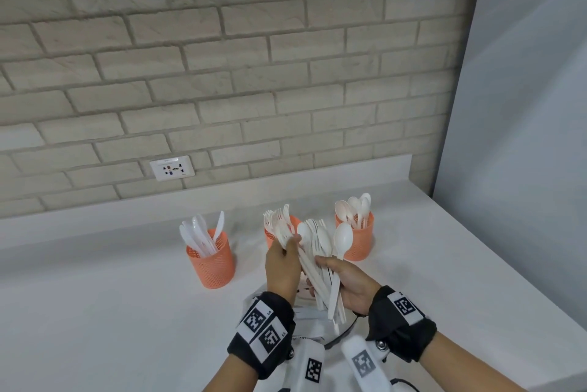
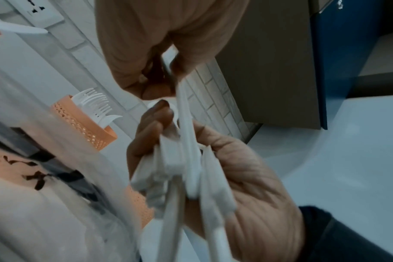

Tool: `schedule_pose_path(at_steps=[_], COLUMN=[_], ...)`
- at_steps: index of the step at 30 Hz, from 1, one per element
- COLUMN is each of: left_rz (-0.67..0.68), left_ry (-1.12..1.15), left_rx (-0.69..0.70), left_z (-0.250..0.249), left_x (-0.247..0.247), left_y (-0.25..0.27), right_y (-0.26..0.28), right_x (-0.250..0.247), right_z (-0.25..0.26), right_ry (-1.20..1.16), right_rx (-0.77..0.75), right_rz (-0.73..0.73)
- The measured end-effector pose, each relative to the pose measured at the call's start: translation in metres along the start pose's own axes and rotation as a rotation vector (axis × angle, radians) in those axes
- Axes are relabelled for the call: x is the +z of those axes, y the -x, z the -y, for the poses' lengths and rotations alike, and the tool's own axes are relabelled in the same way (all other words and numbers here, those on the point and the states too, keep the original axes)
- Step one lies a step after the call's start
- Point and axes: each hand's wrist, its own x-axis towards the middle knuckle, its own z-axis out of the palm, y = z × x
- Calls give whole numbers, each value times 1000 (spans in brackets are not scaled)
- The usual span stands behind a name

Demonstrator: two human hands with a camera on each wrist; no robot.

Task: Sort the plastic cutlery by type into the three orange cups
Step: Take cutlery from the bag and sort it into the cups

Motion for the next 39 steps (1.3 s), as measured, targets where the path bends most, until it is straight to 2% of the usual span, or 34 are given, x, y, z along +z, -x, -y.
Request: schedule_pose_path(at_steps=[2,5,8,12,22,24,27,31,37,39], left_rz=[-69,-95,-82,54,175,140,-6,-78,47,71], left_ry=[137,288,99,-226,-429,-426,-353,-144,31,54], left_rx=[18,70,153,197,180,216,259,170,-61,-96], left_z=[-11,-29,-26,-7,0,-4,-9,-8,4,5], left_x=[-4,-12,-16,-13,-3,-3,-4,-3,-1,-1], left_y=[-1,-2,-8,0,9,6,4,4,13,13], right_y=[1,2,2,3,9,11,11,8,9,9], right_x=[-2,-4,-6,-5,0,0,-1,0,8,7], right_z=[0,0,-1,-1,-2,-2,0,-1,-2,-3], right_ry=[-13,-42,-43,-84,-7,8,-7,38,87,85], right_rx=[7,37,51,21,20,27,-1,-55,-106,-93], right_rz=[-4,2,36,71,84,84,98,58,40,38])
